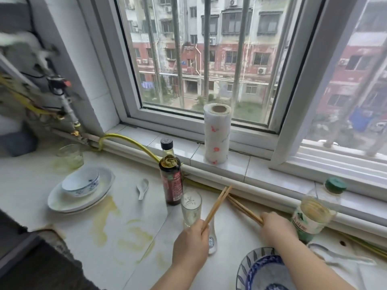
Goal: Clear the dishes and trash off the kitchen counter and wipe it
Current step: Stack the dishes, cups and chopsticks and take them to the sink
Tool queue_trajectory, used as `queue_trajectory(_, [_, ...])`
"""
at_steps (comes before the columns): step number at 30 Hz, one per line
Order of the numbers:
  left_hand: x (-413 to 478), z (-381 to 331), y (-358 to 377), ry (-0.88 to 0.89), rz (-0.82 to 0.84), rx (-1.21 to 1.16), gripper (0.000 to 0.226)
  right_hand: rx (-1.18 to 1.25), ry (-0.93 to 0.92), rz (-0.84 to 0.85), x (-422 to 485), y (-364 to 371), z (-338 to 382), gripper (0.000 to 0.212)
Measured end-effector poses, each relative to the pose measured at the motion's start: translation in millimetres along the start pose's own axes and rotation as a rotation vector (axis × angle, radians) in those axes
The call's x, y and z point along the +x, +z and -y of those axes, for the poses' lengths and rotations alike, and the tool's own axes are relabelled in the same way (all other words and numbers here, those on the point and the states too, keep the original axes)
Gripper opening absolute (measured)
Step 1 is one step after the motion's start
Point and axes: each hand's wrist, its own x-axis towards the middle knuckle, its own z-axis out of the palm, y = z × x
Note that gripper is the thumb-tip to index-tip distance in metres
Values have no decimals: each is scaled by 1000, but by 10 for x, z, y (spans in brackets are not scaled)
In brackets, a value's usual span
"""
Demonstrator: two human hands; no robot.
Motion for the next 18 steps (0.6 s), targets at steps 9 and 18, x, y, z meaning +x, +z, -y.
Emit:
queue_trajectory(9, [-6, 28, 91, -15, 11, -25, 24, 23, -110, -17, -20, -66, 72, 7])
queue_trajectory(18, [-48, 58, 127, -48, 27, -70, 22, 49, -146, -83, -89, -177, 256, 12])
